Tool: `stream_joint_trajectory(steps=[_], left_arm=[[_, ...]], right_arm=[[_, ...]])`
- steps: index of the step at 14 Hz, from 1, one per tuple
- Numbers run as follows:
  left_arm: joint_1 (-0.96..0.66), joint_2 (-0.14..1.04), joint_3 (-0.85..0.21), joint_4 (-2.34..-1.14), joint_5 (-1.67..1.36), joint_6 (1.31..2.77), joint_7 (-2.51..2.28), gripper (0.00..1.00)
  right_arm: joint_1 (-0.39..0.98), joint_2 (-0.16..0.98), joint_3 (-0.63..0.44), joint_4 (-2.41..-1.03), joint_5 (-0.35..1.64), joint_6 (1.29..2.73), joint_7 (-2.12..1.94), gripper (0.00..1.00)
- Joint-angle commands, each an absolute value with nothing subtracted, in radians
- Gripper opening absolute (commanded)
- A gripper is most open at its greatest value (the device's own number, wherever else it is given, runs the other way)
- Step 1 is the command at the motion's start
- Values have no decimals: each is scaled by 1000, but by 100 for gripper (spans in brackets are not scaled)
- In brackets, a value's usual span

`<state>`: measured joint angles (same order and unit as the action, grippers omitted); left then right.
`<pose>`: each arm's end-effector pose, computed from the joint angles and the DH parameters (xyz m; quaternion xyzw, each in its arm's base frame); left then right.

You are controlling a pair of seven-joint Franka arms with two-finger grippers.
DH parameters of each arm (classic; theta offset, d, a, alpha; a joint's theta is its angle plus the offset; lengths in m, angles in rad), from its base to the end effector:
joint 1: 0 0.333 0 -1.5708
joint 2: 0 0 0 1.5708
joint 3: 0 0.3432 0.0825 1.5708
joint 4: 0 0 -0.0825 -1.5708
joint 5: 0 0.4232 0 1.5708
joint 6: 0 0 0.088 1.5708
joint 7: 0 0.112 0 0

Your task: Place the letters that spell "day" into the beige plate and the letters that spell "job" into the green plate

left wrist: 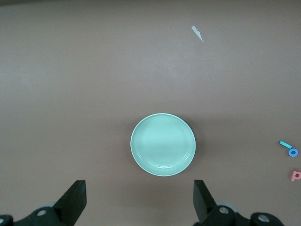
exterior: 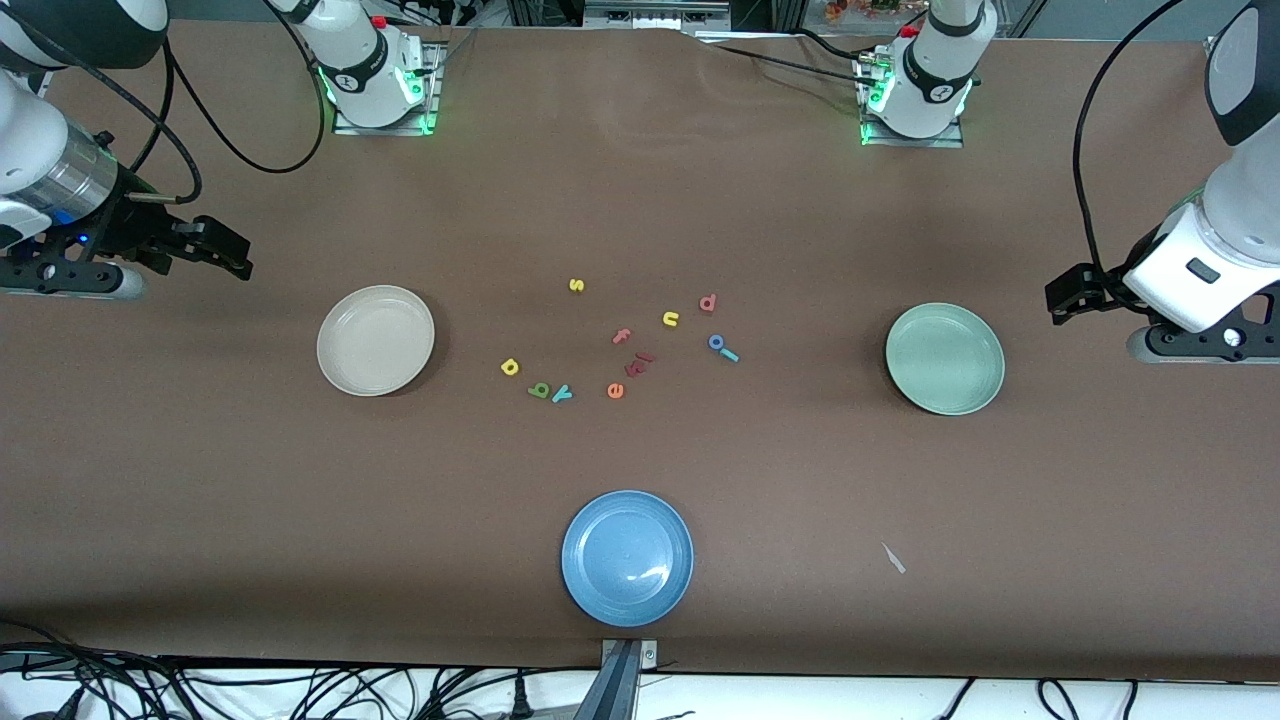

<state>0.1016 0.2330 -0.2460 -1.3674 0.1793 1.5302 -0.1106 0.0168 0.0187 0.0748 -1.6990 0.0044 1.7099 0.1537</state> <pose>0.6618 -0.0556 0.6047 -0.9975 0.0138 0.0237 0.0649 0.6042 0.0556 0.5816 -0.9995 0.0314 0.0042 0.0024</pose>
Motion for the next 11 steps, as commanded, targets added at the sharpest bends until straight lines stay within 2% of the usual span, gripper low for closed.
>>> stream_joint_trajectory(steps=[1,11], left_arm=[[95,229,-232,-1362,147,1514,-103,100],[97,233,-233,-1362,147,1509,-144,100]], right_arm=[[15,18,78,-1692,5,1710,150,100],[15,18,78,-1690,3,1707,144,100]])
